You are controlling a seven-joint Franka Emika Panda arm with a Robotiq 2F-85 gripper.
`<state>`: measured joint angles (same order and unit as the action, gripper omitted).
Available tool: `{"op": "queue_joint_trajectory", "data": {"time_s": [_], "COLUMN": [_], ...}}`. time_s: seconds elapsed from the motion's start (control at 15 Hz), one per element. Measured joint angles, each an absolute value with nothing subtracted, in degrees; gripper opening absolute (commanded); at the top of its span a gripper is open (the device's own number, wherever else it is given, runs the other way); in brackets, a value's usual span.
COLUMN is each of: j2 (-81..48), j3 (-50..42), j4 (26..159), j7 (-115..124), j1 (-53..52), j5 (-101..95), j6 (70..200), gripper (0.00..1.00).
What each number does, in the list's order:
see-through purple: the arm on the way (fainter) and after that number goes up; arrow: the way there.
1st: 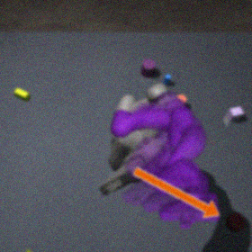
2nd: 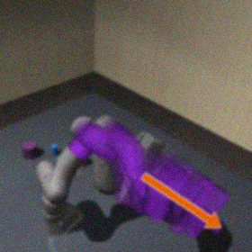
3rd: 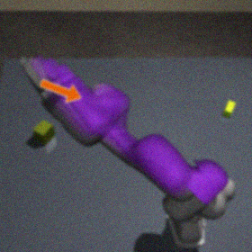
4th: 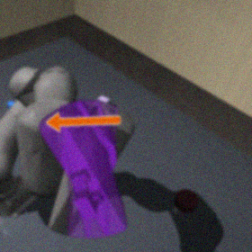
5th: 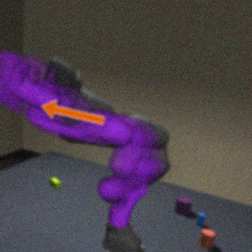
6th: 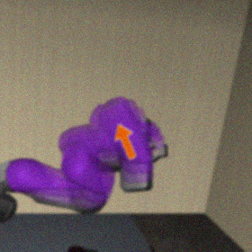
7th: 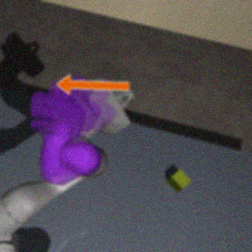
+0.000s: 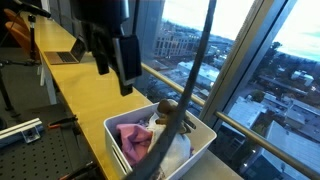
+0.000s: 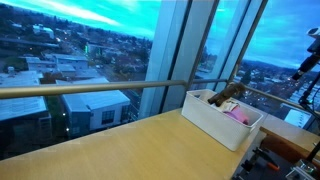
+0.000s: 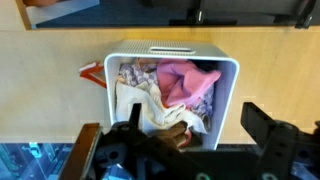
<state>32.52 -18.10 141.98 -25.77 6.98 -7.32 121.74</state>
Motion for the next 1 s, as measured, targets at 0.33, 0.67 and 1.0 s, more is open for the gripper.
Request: {"op": "queue_joint_trajectory", "data": {"time_s": [0.33, 0.67, 1.0], "j2": [23.0, 11.2, 2.3], "j3": [-18.9, -19.0, -18.5], "j4": [133.8, 127.2, 124.3], "j7": [-27.9, -31.5, -34.4], "j1": [3.8, 2.4, 4.1], "j5": [0.6, 9.1, 13.6], "j6": [129.3, 133.9, 137.6], "gripper": [1.00, 1.00, 1.00]}}
